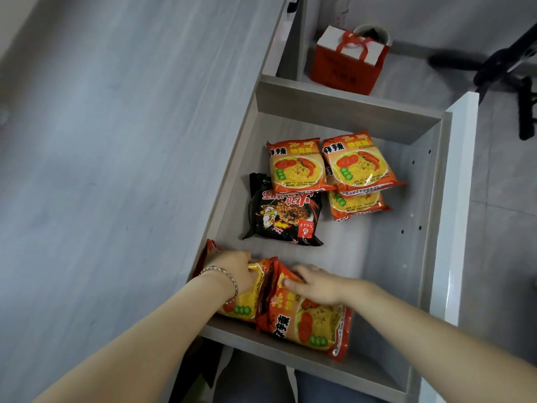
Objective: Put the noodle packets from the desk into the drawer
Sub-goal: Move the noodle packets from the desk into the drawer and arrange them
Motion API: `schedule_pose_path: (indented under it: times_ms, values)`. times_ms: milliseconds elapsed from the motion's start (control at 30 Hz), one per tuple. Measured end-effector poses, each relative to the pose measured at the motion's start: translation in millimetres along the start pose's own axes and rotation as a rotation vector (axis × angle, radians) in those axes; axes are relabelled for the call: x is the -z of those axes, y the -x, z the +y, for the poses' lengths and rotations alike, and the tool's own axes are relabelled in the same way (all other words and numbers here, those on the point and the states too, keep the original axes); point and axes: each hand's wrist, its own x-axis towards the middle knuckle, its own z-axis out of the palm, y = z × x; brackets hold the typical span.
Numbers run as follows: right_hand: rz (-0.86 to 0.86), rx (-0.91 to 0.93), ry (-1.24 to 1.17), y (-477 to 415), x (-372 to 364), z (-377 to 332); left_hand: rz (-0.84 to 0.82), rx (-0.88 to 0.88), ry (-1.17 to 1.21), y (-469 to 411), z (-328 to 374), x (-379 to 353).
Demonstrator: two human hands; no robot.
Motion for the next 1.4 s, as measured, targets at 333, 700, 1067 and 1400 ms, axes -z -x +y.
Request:
schedule_pose_path:
  times_ms: [333, 700, 1067, 1400]
  values:
    - [0.723, -0.198, -1.231, -14, 119, -42, 0.224, 0.199, 0.933, -64, 24, 25]
    - [0.513, -0.082, -1.791, -26, 135, -62, 0.245, 0.272, 1.023, -81, 38, 10]
    - [0.778, 0.208, -1.392, 47, 160, -15, 0.139, 0.170, 1.503, -92, 56, 42]
    - [0.478, 0.089, -1.038, -19, 79, -46, 0.574, -0.009, 0.795, -27, 10, 37]
